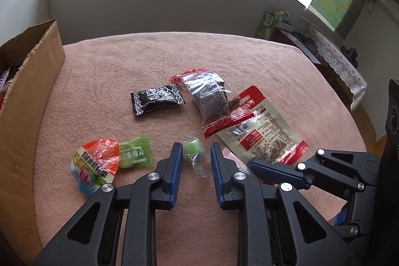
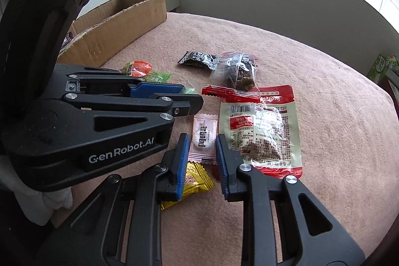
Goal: Organize snacks
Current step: 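Grasp the small green candy with the left gripper while the right grasps the pink candy, then carry both candies into the cardboard box and open both grippers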
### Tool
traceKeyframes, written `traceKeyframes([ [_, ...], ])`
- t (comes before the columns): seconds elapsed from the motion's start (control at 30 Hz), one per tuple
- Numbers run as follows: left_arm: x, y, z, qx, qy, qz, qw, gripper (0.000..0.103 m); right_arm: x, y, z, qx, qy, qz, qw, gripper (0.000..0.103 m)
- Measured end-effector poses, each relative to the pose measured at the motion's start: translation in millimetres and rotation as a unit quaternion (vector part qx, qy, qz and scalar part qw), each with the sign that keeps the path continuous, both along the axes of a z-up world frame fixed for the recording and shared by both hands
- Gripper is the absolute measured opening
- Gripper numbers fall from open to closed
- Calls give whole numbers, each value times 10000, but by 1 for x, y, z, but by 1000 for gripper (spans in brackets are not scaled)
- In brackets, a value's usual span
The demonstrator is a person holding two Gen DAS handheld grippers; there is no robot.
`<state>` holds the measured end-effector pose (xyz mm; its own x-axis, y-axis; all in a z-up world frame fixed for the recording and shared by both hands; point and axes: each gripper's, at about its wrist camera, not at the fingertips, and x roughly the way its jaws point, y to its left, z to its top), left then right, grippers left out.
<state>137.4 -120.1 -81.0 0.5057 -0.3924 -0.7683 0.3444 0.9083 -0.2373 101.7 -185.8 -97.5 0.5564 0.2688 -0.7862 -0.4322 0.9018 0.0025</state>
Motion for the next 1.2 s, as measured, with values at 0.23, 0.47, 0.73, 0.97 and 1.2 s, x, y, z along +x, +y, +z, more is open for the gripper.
traceKeyframes([
  [0.23, -4, 8, 3, -34, -45, 36, 10000, 16, -6, -8, 7, 215, -58, -64, 9997, 22],
  [0.47, -10, 26, 16, -143, -207, 187, 9995, 16, -16, -10, 24, 373, -228, -74, 9990, 22],
  [0.73, -25, 48, 37, -365, -502, 361, 9974, 16, -19, -9, 57, 736, -534, -115, 9958, 22],
  [0.97, -34, 84, 59, -597, -823, 717, 9922, 16, -13, 8, 78, 1161, -569, -43, 9916, 22],
  [1.2, -43, 122, 72, -604, -1125, 1150, 9851, 16, -12, 47, 87, 1502, -507, 218, 9871, 22],
])
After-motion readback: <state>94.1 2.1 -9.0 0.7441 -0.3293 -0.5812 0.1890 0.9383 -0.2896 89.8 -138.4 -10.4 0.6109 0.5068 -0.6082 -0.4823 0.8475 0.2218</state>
